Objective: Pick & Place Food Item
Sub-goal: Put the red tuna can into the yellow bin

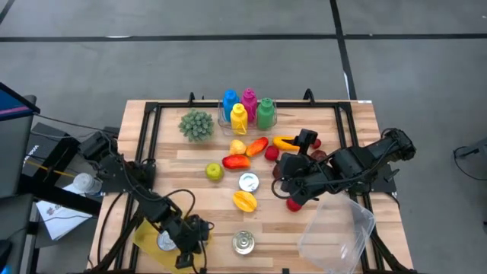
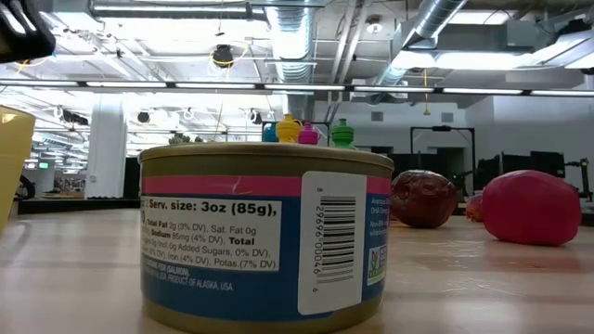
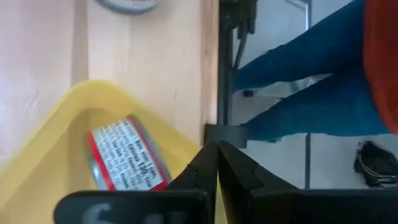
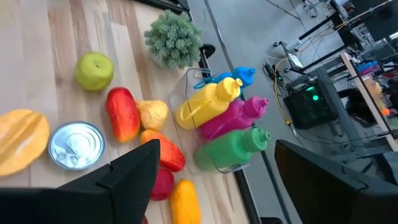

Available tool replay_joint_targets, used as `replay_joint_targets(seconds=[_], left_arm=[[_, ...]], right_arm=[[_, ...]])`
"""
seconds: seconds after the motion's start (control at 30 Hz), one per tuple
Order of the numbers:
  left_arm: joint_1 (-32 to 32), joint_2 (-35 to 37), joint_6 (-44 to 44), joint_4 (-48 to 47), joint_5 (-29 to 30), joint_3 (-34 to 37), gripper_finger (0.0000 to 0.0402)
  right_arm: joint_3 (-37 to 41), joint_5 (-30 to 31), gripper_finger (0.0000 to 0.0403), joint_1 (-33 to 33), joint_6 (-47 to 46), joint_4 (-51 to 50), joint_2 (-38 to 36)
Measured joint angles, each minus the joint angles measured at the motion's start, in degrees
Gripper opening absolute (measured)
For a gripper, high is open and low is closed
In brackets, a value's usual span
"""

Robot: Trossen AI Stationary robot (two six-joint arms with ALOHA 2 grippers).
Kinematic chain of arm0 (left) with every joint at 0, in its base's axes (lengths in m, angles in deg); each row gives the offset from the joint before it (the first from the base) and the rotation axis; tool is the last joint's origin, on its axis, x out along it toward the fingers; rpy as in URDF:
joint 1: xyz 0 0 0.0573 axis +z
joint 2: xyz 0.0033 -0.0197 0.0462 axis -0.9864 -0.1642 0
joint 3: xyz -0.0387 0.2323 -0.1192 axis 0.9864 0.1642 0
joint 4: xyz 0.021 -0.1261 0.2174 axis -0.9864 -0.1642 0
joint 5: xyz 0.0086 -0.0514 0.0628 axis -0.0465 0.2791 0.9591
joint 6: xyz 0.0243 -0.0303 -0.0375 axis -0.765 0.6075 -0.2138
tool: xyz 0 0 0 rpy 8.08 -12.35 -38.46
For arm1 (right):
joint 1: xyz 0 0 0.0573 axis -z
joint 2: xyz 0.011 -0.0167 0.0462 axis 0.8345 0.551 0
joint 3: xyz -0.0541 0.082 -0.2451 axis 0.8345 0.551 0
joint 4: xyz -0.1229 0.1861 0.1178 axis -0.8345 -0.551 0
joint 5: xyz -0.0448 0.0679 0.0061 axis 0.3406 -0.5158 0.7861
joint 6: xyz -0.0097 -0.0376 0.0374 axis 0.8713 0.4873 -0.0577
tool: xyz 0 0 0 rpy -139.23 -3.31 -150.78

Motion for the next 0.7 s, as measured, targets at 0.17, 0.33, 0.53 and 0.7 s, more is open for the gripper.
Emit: replay_joint_targets(seconds=[0.17,0.33,0.53,0.7], left_arm=[[1.2,0.1,1.2,-5.9,0.1,-0.1,0.0],[2.2,0.2,1.5,-10.5,0.3,0.1,0.0],[2.2,0.3,2.5,-12.2,0.1,0.1,0.0],[2.4,5.3,5.1,-14.2,3.9,0.1,0.0]], right_arm=[[0.0,0.0,0.0312,-0.2,-0.2,-1.8,0.0],[0.0,0.0,0.0312,-0.3,-0.2,-2.5,0.0],[0.0,0.0,0.0312,-0.3,-1.6,-3.9,0.0],[0.0,0.0,0.0312,-0.2,-1.7,-4.0,0.0]])
